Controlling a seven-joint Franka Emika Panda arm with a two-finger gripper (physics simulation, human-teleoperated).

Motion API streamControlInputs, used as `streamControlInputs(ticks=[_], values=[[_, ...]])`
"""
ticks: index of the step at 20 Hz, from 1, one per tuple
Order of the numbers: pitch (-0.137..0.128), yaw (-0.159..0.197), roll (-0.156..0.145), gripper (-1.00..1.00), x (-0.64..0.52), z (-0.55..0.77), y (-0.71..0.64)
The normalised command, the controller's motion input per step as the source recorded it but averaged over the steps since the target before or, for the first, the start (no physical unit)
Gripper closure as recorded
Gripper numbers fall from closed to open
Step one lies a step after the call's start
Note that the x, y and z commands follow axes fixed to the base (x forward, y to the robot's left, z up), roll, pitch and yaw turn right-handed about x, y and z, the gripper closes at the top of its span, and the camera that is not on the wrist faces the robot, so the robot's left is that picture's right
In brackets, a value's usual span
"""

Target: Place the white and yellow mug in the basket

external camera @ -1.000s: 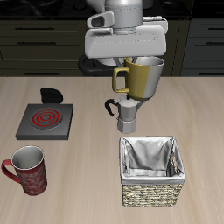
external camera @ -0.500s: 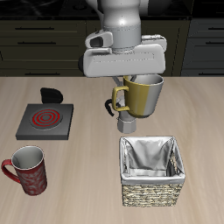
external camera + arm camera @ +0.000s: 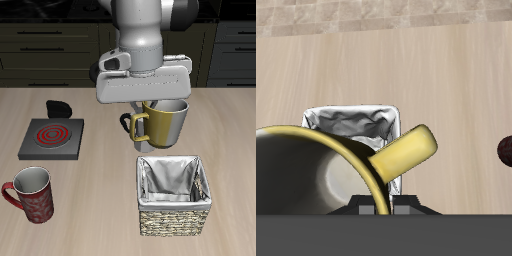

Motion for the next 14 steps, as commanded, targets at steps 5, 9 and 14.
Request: streamControlInputs(ticks=[5, 9, 14], values=[[0.020, 0.018, 0.030, 1.00, 0.11, -0.24, 0.16], [0.009, 0.024, 0.014, 1.00, 0.08, -0.19, 0.07], [0.000, 0.018, -0.004, 1.00, 0.10, -0.14, -0.01]])
